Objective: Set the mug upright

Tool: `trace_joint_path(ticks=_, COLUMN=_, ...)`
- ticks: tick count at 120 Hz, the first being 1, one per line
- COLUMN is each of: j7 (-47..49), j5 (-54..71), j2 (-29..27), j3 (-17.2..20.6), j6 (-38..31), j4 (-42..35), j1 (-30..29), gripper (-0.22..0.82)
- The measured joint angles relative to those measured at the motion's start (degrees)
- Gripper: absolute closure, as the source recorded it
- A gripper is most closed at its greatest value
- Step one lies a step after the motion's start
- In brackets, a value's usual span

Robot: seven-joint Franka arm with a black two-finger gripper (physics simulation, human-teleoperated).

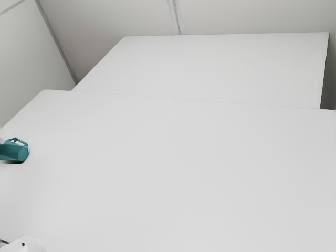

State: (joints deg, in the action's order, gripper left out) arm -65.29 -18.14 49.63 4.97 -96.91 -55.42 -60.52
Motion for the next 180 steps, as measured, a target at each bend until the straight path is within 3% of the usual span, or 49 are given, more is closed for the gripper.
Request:
trace_joint_path(ticks=40, j7=0.2, j5=-0.4, j2=2.0, j3=-0.1, j6=0.3, j4=1.5, j1=-0.4, gripper=0.0)
trace_joint_path(ticks=104, j7=1.1, j5=-6.9, j2=3.4, j3=0.0, j6=6.6, j4=1.4, j1=-2.1, gripper=0.0)
trace_joint_path(ticks=180, j7=2.0, j5=-9.8, j2=3.2, j3=0.3, j6=12.3, j4=1.6, j1=-2.8, gripper=0.51)
